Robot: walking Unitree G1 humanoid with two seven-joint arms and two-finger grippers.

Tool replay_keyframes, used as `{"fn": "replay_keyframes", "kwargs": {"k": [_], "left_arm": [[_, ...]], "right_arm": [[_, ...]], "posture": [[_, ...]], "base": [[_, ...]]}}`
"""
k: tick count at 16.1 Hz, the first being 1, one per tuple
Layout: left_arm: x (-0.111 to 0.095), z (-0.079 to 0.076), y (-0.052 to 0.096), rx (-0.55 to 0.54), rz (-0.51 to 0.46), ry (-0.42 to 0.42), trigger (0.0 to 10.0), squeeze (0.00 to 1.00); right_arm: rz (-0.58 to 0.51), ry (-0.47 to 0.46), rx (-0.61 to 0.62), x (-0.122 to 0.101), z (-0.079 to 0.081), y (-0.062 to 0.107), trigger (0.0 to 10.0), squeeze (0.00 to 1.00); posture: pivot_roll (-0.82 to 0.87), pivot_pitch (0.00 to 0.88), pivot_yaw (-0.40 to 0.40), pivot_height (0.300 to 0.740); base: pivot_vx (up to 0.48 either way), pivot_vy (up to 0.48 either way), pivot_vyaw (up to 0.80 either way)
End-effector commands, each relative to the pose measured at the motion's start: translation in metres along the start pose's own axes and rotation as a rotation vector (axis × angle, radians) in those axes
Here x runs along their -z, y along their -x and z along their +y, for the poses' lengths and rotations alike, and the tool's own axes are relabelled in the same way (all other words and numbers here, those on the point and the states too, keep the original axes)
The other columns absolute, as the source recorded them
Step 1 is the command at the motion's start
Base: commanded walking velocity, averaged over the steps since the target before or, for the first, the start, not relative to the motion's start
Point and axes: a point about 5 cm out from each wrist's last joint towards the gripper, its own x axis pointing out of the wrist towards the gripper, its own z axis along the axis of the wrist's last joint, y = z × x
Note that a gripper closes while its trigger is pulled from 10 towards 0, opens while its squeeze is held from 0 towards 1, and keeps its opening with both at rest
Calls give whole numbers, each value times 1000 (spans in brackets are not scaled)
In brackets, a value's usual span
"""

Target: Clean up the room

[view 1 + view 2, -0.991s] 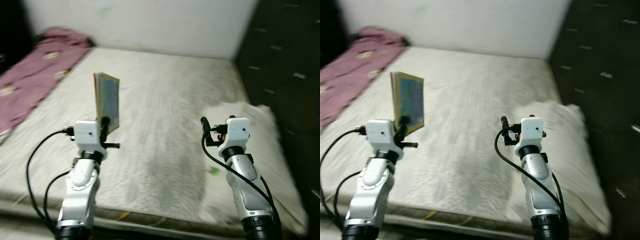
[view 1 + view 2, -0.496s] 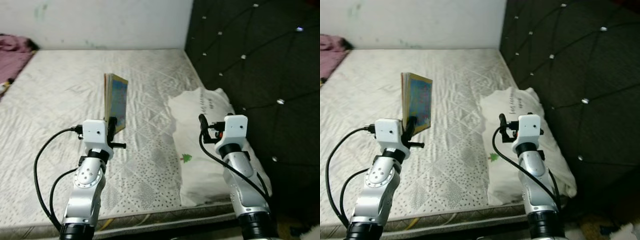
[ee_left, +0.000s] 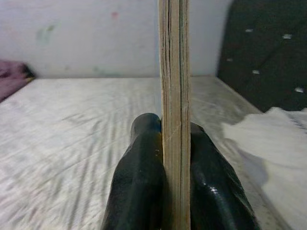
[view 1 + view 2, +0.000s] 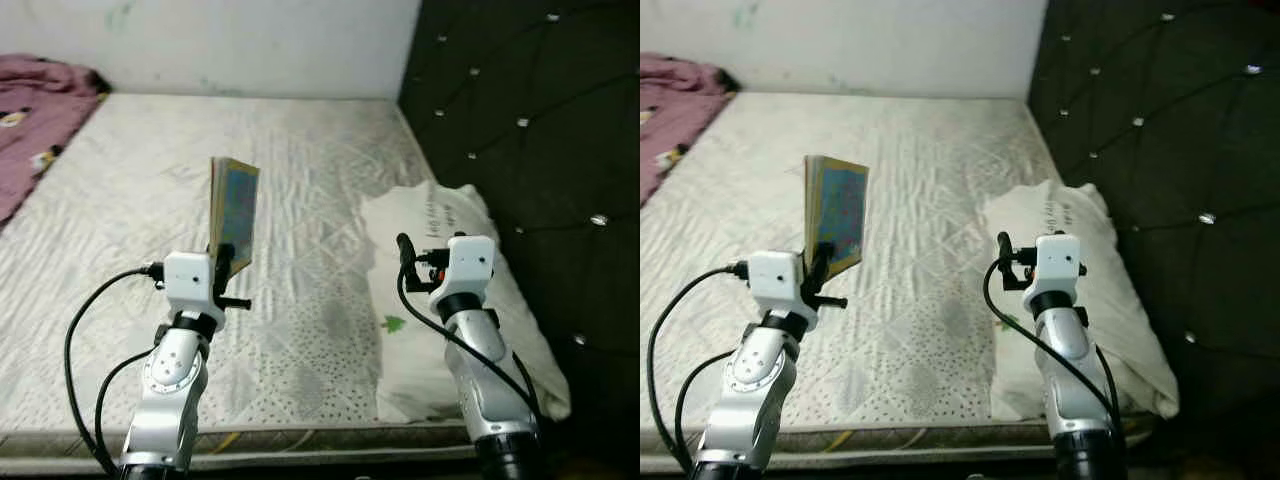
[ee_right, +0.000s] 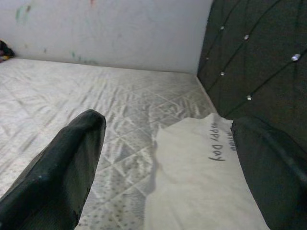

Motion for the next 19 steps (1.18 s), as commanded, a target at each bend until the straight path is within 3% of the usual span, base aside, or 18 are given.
{"fn": "replay_keyframes", "kwargs": {"k": [1, 3, 7, 8, 10, 13, 15, 16, 19], "left_arm": [[-18, 10, -1, -54, -75, -23, 10000, 0], [-16, 16, -1, -124, -48, -32, 10000, 0], [-11, 3, -7, -42, -31, -4, 10000, 0], [-11, 2, -9, -34, -36, -50, 10000, 0], [-12, 4, -12, -62, -13, -18, 10000, 0], [-7, 0, -4, -23, -6, -35, 10000, 0], [-4, 4, 0, -54, 0, -20, 10000, 0], [-4, 6, -2, -84, 2, -8, 10000, 0], [-5, 3, -5, -40, 3, -22, 10000, 0]], "right_arm": [[-12, -2, 23, -5, -3, 3, 10000, 0], [-4, -6, 23, -1, -3, 5, 10000, 0], [-12, -15, 31, -2, -4, 5, 10000, 0], [-8, -23, 26, -4, -3, 3, 10000, 0], [-12, -16, 29, -5, -6, 2, 10000, 0], [29, -10, 0, 4, -1, 10, 10000, 0], [30, -8, -19, 4, 3, 14, 10000, 0], [33, -11, -19, 5, 1, 14, 10000, 0], [26, -24, -27, 3, 4, 11, 10000, 0]], "posture": [[41, 0, -3, 740], [33, 0, 8, 740], [21, 0, 9, 740], [18, 0, 13, 740], [34, 0, 17, 740], [22, 34, -1, 740], [13, 36, -6, 740], [16, 36, -2, 732], [15, 32, 10, 697]], "base": [[0, 0, 0], [0, 0, 0], [0, 0, 0], [0, 0, 0], [0, 0, 0], [0, 0, 0], [0, 0, 0], [0, 0, 0], [0, 0, 0]]}}
